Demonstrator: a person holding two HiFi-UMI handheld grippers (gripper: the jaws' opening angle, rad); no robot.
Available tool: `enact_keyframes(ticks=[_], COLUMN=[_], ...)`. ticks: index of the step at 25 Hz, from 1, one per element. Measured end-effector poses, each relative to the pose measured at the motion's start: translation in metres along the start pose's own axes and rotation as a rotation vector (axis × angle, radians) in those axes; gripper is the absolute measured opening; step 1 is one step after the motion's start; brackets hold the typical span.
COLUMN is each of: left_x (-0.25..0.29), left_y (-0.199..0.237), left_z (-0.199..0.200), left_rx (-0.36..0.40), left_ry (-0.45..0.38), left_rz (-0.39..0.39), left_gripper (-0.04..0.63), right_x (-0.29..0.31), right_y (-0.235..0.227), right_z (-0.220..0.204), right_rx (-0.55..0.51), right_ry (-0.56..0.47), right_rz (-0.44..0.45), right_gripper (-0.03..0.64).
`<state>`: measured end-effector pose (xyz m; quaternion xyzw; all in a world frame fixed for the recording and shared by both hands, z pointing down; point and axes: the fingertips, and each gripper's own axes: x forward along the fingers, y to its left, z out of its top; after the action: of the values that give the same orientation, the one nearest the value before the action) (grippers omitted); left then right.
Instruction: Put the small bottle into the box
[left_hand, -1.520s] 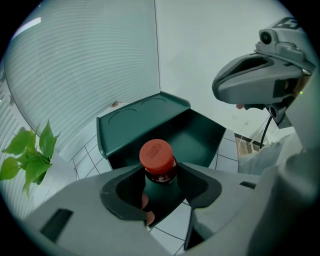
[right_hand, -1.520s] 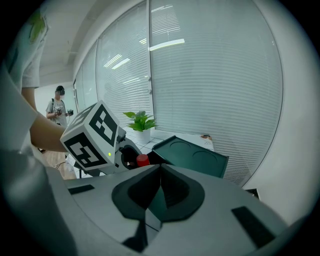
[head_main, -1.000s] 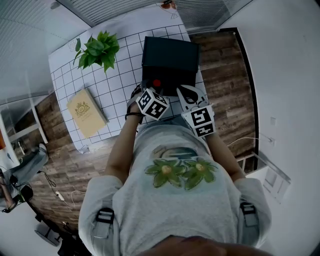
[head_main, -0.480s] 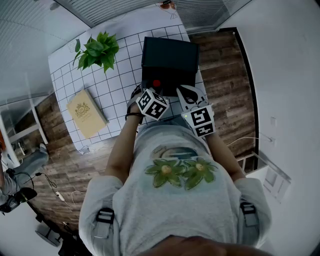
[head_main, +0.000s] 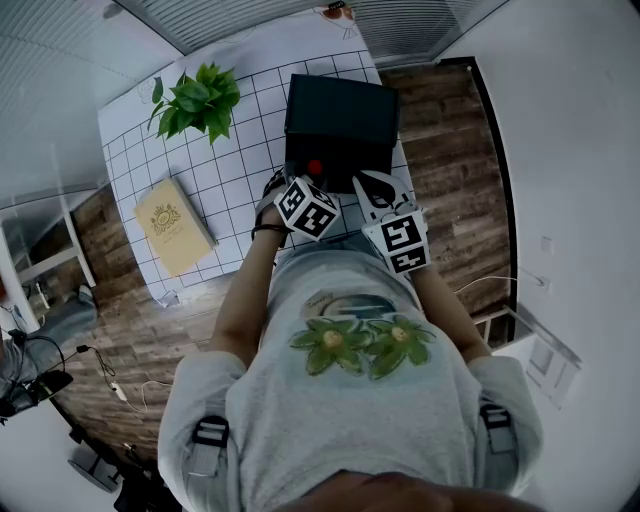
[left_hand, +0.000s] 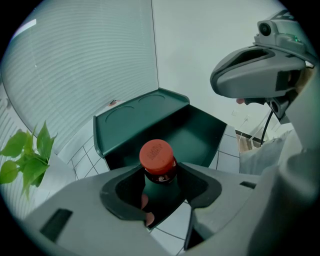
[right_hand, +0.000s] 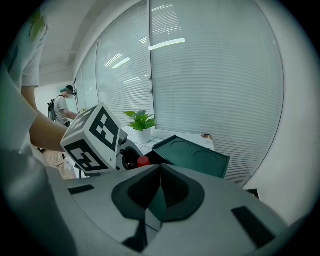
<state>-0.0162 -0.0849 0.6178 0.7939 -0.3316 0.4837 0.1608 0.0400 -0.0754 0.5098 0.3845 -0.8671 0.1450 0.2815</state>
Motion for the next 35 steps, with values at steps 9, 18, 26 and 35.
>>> enact_keyframes(ticks=[9, 18, 26, 35], left_x=[0.001, -0.012, -0.032, -0.056], left_y=[-0.002, -0.002, -0.003, 0.011], left_z=[-0.001, -0.001, -0.002, -0.005], left_rx=[-0.011, -0.082, -0.146, -0.194], left_ry=[-0.005, -0.046, -0.097, -0.155], left_rz=[-0.011, -0.044, -0.107, -0.046], left_gripper=[0.192, 0.192, 0.192, 0.182], right_x=[-0.003, -0.008, -0.008, -0.008], right_y=[0.004, 0.005, 0.005, 0.005], right_z=[0.003, -0.001, 0.003, 0.009], right_rx=[-0.005, -0.001, -0.010, -0.021], right_ry=[-0.020, -0.018, -0.028, -0.036], right_rz=[0.018, 0.014, 0.012, 0.021], right_gripper=[0.009, 0.008, 0.009, 0.009])
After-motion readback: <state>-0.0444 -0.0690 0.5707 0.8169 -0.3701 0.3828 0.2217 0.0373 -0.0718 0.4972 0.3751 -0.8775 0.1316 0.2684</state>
